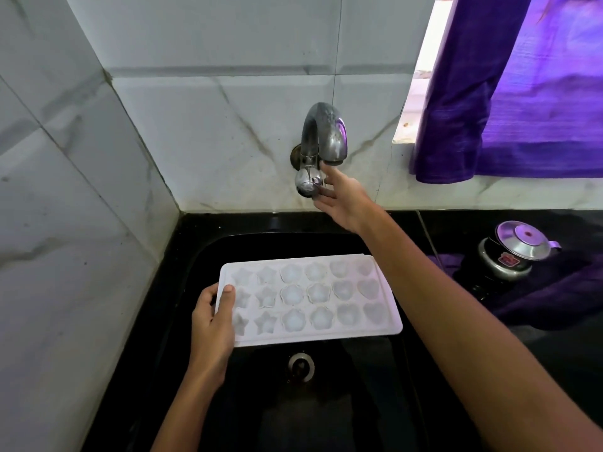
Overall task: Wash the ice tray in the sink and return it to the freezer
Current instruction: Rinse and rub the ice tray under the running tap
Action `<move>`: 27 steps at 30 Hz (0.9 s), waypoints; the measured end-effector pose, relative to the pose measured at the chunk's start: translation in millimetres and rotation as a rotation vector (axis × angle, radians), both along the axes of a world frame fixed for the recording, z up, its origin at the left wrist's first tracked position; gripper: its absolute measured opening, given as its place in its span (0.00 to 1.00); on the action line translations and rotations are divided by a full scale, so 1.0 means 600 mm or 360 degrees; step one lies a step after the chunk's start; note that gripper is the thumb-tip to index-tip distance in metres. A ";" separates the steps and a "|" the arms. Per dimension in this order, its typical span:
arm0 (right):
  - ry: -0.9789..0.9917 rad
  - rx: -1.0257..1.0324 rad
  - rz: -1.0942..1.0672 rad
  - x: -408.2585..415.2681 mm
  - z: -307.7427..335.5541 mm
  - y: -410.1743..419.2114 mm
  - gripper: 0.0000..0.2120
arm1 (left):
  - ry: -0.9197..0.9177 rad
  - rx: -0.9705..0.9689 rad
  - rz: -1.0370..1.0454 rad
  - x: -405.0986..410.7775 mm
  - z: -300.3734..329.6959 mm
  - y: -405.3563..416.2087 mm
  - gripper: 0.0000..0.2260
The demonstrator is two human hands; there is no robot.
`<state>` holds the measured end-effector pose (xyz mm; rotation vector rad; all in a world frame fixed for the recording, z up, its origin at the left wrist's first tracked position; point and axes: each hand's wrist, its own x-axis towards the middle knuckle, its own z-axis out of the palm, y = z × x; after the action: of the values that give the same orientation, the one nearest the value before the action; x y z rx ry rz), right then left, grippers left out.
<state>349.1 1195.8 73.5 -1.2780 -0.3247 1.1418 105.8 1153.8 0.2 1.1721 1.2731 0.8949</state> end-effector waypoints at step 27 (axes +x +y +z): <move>0.0206 -0.0287 0.0114 0.011 0.021 0.050 0.10 | 0.0030 0.0005 -0.0042 0.009 -0.018 0.016 0.07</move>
<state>355.5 1225.8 86.2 -1.3500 -0.1750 1.3321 111.1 1163.3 -10.6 1.1997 1.2691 0.8690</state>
